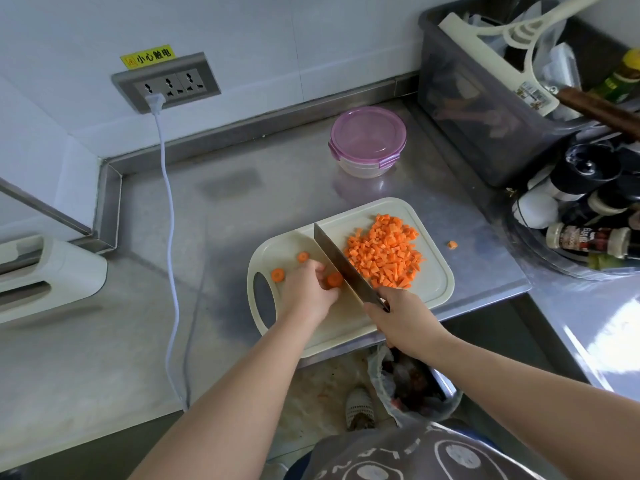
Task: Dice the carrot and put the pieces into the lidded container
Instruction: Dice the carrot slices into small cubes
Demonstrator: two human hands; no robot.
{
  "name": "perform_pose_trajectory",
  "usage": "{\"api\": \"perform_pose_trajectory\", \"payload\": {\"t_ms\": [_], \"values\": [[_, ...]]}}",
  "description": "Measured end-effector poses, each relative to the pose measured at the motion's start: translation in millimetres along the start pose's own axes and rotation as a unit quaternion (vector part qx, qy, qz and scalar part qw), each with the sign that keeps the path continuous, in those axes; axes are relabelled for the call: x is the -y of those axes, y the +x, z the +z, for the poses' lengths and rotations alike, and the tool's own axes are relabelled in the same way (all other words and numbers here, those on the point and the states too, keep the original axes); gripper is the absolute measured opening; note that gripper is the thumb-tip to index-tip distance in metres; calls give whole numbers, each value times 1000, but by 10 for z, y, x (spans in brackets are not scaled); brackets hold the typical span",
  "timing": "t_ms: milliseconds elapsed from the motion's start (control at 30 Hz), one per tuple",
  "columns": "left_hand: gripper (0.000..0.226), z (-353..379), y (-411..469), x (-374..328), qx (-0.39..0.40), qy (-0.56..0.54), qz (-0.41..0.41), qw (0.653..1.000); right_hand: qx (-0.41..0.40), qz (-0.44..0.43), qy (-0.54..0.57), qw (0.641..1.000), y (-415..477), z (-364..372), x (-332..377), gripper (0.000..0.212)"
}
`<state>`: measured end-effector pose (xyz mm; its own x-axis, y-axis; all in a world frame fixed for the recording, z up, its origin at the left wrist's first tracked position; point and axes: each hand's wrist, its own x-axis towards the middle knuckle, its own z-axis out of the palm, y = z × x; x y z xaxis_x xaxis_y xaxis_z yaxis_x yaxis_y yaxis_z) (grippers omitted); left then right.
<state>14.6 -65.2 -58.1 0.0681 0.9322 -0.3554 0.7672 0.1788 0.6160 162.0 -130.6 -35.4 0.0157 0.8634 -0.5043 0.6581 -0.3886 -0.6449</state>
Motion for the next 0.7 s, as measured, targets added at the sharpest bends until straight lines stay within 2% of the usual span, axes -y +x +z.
{"api": "perform_pose_trajectory", "payload": {"t_ms": [100,200,300,567,700], "values": [[19,27,-42,-56,-18,-31,-11,999,-7,-8,-25,1000,-18,60,-1,22],[20,33,-25,-47,-23,-51,-29,998,4,-15,-54,998,-27,77,21,26],[30,12,3,-17,-10,-87,-55,995,21,-20,-88,996,-12,73,47,27],[22,32,74,14,-6,-103,-83,991,20,-18,-126,992,33,68,47,21],[5,29,119,38,9,-133,-100,986,-36,-52,-130,990,-11,14,99,15]]}}
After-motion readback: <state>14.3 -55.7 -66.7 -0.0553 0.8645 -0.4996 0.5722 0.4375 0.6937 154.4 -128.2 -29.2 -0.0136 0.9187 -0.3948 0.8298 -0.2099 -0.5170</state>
